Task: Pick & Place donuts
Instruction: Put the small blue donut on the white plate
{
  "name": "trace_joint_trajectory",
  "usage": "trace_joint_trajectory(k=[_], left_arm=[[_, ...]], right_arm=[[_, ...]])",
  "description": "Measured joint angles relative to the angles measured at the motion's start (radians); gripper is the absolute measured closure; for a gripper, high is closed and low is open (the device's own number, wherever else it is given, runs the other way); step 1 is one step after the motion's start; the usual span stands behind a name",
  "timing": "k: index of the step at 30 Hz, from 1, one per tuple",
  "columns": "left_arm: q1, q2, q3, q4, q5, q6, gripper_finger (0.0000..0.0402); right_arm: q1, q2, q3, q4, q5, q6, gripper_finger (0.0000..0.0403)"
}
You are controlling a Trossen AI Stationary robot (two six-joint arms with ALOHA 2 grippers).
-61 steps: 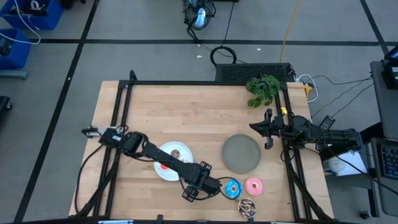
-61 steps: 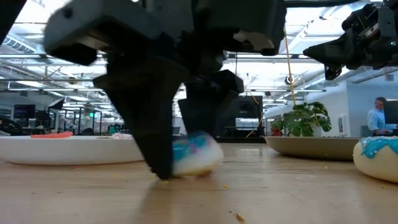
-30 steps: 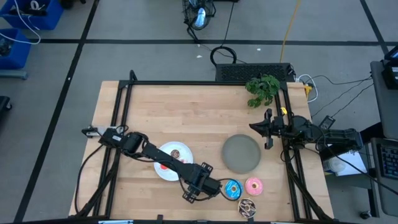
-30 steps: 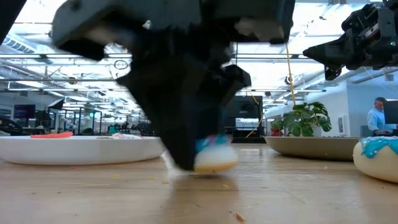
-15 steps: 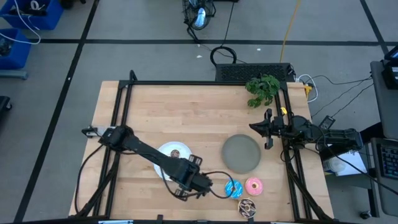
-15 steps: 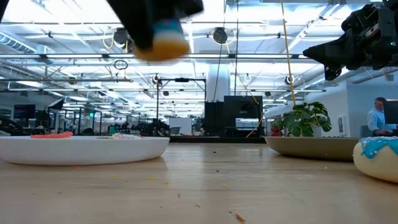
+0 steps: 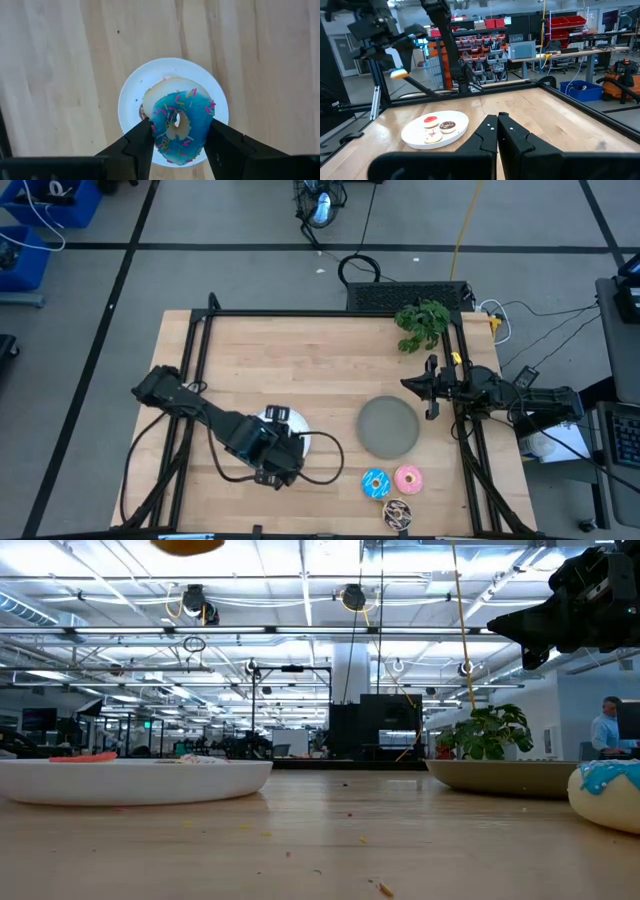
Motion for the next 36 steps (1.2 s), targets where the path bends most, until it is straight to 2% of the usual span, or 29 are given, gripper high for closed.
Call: trace_joint_trajectory(k=[6,14,21,24,33,36], left_arm=[[0.003,-0.059,-0.21,0.141,0.014,-0.009,0.024],[0.029,-0.07,-0.421,0.383,0.14,-0.015,0.0241],[0.034,-0.07,-0.535,0.537,0.177,-0.028,0.0241],[0.038,-0.07,-0.596,0.62,0.224,-0.043,0.0241],[0.041,-0.069,-0.669,0.629,0.221,-0.078,0.0241],[0.048,-0.069,-0.681,0.628,0.193,-0.095,0.0241]], right_arm=[[0.0,0.0,0.0,0.0,0.0,0.0,0.0403],[0.0,0.0,0.0,0.0,0.0,0.0,0.0403],[0.0,0.0,0.0,0.0,0.0,0.0,0.0403],[0.0,0.0,0.0,0.0,0.0,0.0,0.0403],[0.0,0.0,0.0,0.0,0.0,0.0,0.0403],[0.0,0.0,0.0,0.0,0.0,0.0,0.0403]])
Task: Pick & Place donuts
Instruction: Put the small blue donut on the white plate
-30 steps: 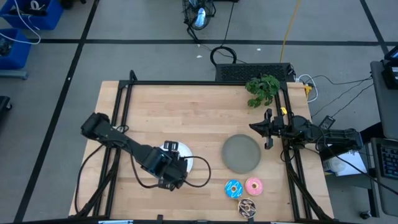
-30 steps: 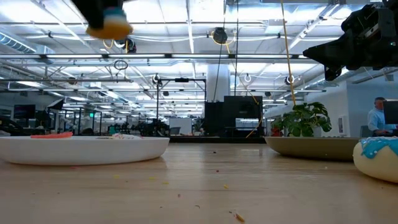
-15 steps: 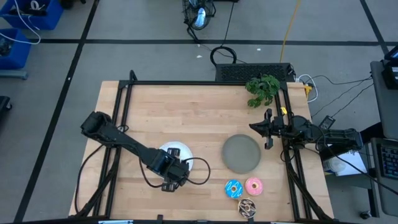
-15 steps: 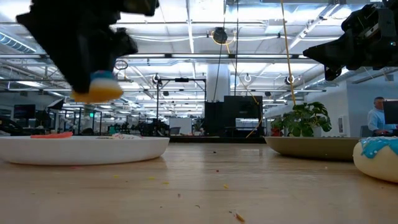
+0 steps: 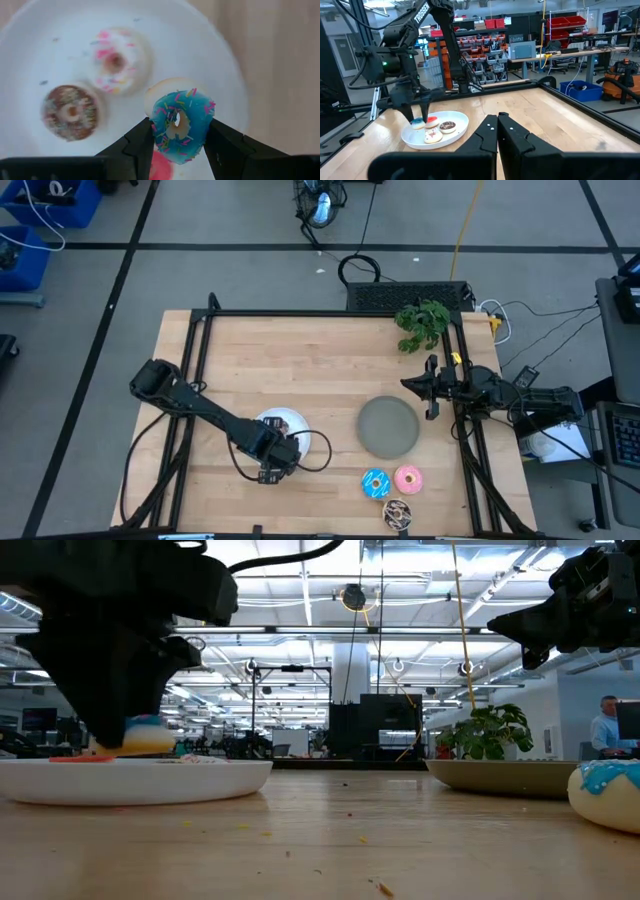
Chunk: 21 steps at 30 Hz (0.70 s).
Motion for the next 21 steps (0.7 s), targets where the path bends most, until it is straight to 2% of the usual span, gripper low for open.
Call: trace_joint_trajectory(k=[16,21], left_arm=[[0.007,0.0,0.0,0.004,0.005,0.035,0.0241],[0.007,0.035,0.0,0.003,0.006,0.061,0.0241]], right_arm=[[0.0,0.0,0.0,0.0,0.0,0.0,0.0403],[0.0,0.0,0.0,0.0,0.0,0.0,0.0403]])
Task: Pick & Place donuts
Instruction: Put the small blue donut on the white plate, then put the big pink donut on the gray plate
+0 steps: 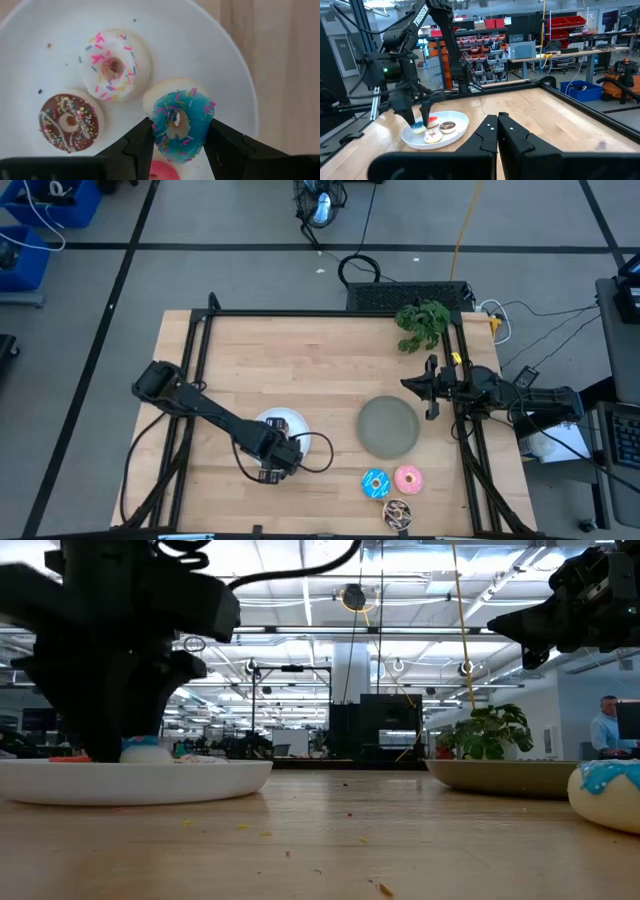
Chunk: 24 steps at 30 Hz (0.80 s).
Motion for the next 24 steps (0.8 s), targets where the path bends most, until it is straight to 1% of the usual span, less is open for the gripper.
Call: trace_joint_trajectory(k=[7,10,13,20,24], left_arm=[[0.006,0.019,0.0,-0.005,0.001,0.022,0.024],[0.012,0.019,0.0,-0.007,0.016,0.034,0.0228],[0.012,0.019,0.0,-0.008,0.017,0.048,0.0201],[0.02,0.019,0.0,-0.009,-0.002,0.044,0.0125],[0.019,0.019,0.011,-0.024,-0.003,0.049,0.0099]], right_arm=[[0.0,0.0,0.0,0.0,0.0,0.0,0.0403],[0.0,0.0,0.0,0.0,0.0,0.0,0.0403],[0.0,0.0,0.0,0.0,0.0,0.0,0.0403],[0.0,0.0,0.0,0.0,0.0,0.0,0.0403],[0.0,0.0,0.0,0.0,0.0,0.0,0.0403]])
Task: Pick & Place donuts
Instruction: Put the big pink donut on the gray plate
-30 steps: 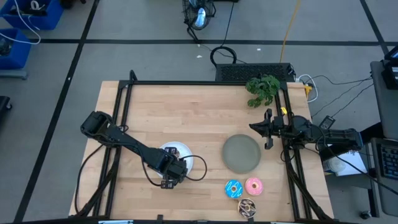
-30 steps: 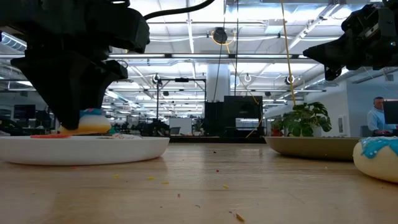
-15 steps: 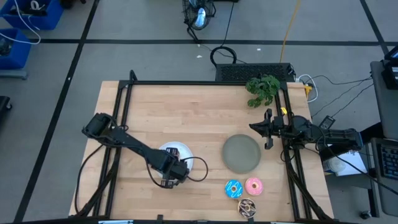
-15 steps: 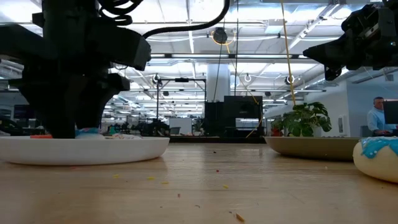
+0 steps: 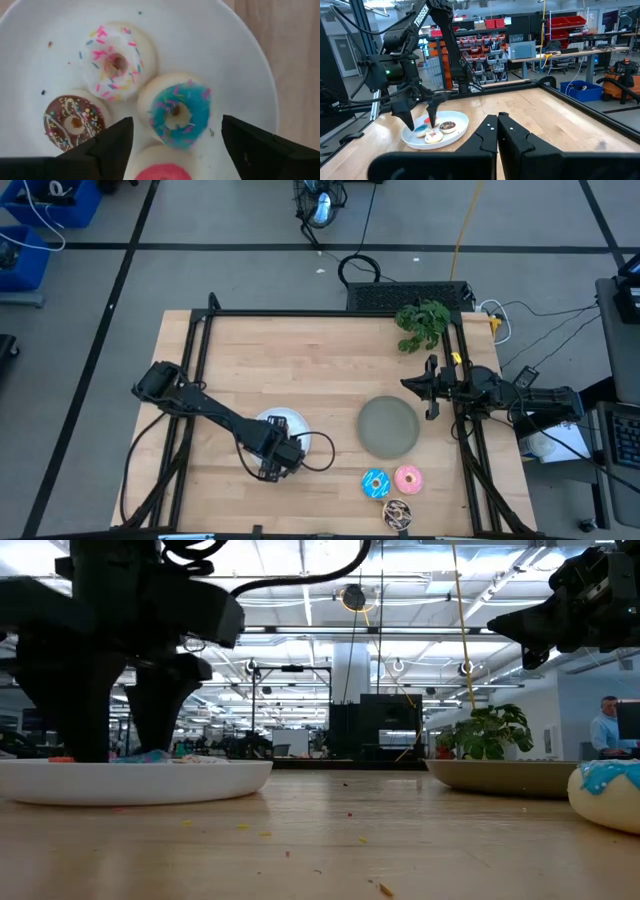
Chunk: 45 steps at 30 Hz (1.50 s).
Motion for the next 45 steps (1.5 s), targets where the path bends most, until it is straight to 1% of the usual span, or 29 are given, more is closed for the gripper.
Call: trace_joint_trajectory(k=[3,6,7,10,13,15,17,20,23,24,25,28,31,34,37,39,40,43,45], left_arm=[[0.0,0.0,0.022,-0.022,0.0,0.01,0.0088],[0.001,0.0,0.074,-0.105,-0.002,0.009,0.0085],[0.0,0.0,0.104,-0.146,-0.008,-0.004,0.0085],[-0.001,0.0,0.213,-0.271,-0.07,-0.036,0.0085],[0.0,0.0,0.327,-0.427,-0.078,-0.035,0.0101],[0.0,-0.001,0.398,-0.532,-0.097,-0.037,0.013],[-0.002,-0.023,0.445,-0.606,-0.128,-0.037,0.0175],[0.0,-0.109,0.468,-0.638,-0.159,-0.019,0.0264],[0.019,-0.243,0.441,-0.604,-0.173,0.0,0.0362],[0.028,-0.3,0.423,-0.575,-0.187,0.0,0.0381],[0.035,-0.364,0.395,-0.531,-0.216,0.0,0.0388],[0.051,-0.585,0.248,-0.343,-0.296,0.001,0.0385],[0.061,-0.804,0.007,-0.126,-0.333,-0.037,0.0395],[0.064,-0.983,-0.262,0.1,-0.38,-0.087,0.0394],[0.041,-1.114,-0.508,0.377,-0.4,-0.002,0.0393],[0.037,-1.178,-0.63,0.566,-0.413,0.077,0.0397],[0.037,-1.205,-0.675,0.63,-0.42,0.107,0.0398],[0.037,-1.281,-0.77,0.691,-0.427,0.175,0.0391],[0.041,-1.333,-0.817,0.697,-0.471,0.216,0.0389]], right_arm=[[0.0,0.0,0.0,0.0,0.0,0.0,0.0403],[0.0,0.0,0.0,0.0,0.0,0.0,0.0403],[0.0,0.0,0.0,0.0,0.0,0.0,0.0403],[0.0,0.0,0.0,0.0,0.0,0.0,0.0403],[0.0,0.0,0.0,0.0,0.0,0.0,0.0403],[0.0,0.0,0.0,0.0,-0.001,0.0,0.0403],[0.0,0.0,0.0,0.0,-0.003,0.0,0.0403],[0.0,0.0,0.0,-0.003,-0.003,0.0,0.0403],[0.0,0.0,0.0,-0.005,-0.004,0.0,0.0403],[0.0,0.0,0.0,-0.007,-0.004,0.0,0.0403],[0.0,0.0,0.0,-0.007,-0.004,0.0,0.0403],[0.0,0.0,0.0,-0.008,-0.004,0.0,0.0403],[0.0,0.0,0.0,-0.008,-0.003,-0.002,0.0403],[0.0,0.0,0.0,-0.007,-0.003,0.0,0.0403],[0.0,0.0,0.0,-0.007,-0.002,0.0,0.0403],[0.0,0.0,0.0,-0.007,-0.001,0.0,0.0403],[0.0,0.0,0.0,-0.007,-0.002,0.0,0.0403],[0.0,0.0,0.0,-0.007,-0.001,0.0,0.0403],[0.0,0.0,0.0,0.004,-0.001,0.0,0.0403]])
